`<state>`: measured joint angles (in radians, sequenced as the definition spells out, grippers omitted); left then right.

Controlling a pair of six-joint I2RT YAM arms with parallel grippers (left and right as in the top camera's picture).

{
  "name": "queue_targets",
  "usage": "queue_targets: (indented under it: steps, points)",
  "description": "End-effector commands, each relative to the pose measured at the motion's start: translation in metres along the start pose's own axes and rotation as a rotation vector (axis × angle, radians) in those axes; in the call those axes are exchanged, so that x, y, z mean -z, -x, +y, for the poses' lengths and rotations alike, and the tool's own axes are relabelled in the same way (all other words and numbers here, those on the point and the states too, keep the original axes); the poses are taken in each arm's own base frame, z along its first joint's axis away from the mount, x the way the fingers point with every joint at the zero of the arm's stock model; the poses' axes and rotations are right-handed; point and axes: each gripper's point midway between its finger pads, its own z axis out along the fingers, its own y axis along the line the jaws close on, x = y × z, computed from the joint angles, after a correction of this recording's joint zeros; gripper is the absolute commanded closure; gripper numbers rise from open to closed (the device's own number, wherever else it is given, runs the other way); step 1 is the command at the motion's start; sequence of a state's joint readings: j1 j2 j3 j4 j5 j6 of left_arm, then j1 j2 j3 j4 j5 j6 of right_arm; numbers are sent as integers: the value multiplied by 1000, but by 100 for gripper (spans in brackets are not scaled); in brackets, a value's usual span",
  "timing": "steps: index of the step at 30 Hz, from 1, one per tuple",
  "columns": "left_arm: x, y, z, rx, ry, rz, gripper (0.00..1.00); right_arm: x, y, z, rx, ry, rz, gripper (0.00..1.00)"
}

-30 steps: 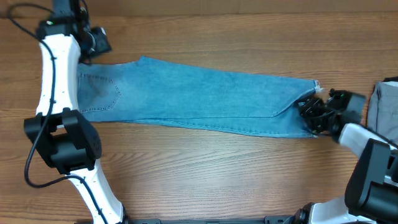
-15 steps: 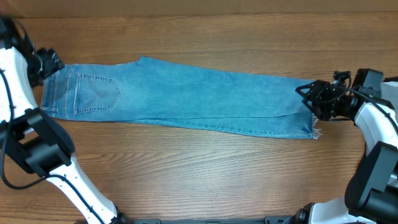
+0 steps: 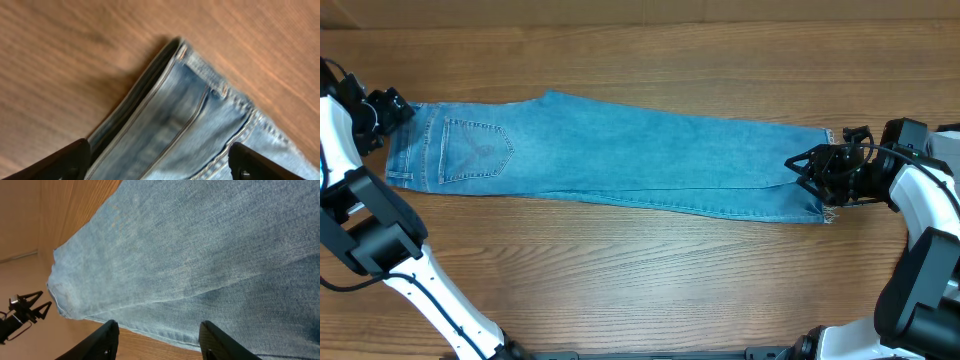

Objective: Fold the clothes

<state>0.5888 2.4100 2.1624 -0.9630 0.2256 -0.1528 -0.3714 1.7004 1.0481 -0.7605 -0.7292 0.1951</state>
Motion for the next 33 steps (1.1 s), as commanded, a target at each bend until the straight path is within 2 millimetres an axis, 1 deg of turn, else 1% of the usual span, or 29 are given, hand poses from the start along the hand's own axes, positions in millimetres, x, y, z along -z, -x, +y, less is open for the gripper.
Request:
queue_targets:
  steps: [1,2,5,7,8,10,13,14,17,18,20,22,24,25,27,28,29,30,31,32,33]
  points:
    - [-16,-4,-6,-46,-36,22,11,6,2,10,47,18,-15,44]
    - [-23,-8,-5,-55,-39,36,13,6,2,10,45,18,-13,45]
    - [-39,-21,-8,-98,-85,88,26,6,1,9,41,16,-9,45]
    - [-46,-28,-15,-134,-145,111,41,6,0,9,40,16,-8,45]
    - [-48,-30,-18,-154,-170,117,51,6,0,9,40,16,-8,45]
    - [-47,-31,-25,-166,-210,116,65,6,0,9,39,16,-7,45]
    - [-38,-28,-32,-191,-242,103,77,6,-1,9,36,15,-4,45]
    - [-37,-28,-32,-191,-242,103,77,6,-1,9,36,15,-3,45]
    - [-26,-24,-35,-216,-243,88,82,6,-2,9,33,14,-1,45]
    - [-19,-23,-37,-224,-243,81,85,6,-2,9,32,14,0,45]
    - [-7,-20,-40,-237,-244,70,86,6,-2,9,31,14,2,45]
    - [8,-18,-44,-253,-244,55,89,6,-2,9,30,14,2,45]
    - [25,-13,-48,-254,-249,33,89,6,-2,9,30,14,3,45]
    - [34,-11,-50,-250,-249,22,87,6,-3,9,29,13,4,45]
    - [53,-5,-55,-243,-249,-11,77,6,-3,8,27,13,5,45]
    - [62,-3,-57,-246,-248,-24,65,6,-3,8,27,13,6,45]
    - [69,-2,-58,-250,-241,-36,48,6,-3,8,29,13,6,45]
    - [77,0,-60,-255,-239,-49,39,6,-3,8,35,13,6,45]
    - [81,0,-61,-257,-239,-54,35,6,-3,8,38,13,6,45]
    - [84,0,-62,-257,-240,-54,36,6,-3,8,41,13,6,45]
    - [85,-2,-62,-255,-240,-48,46,6,-3,8,42,13,6,45]
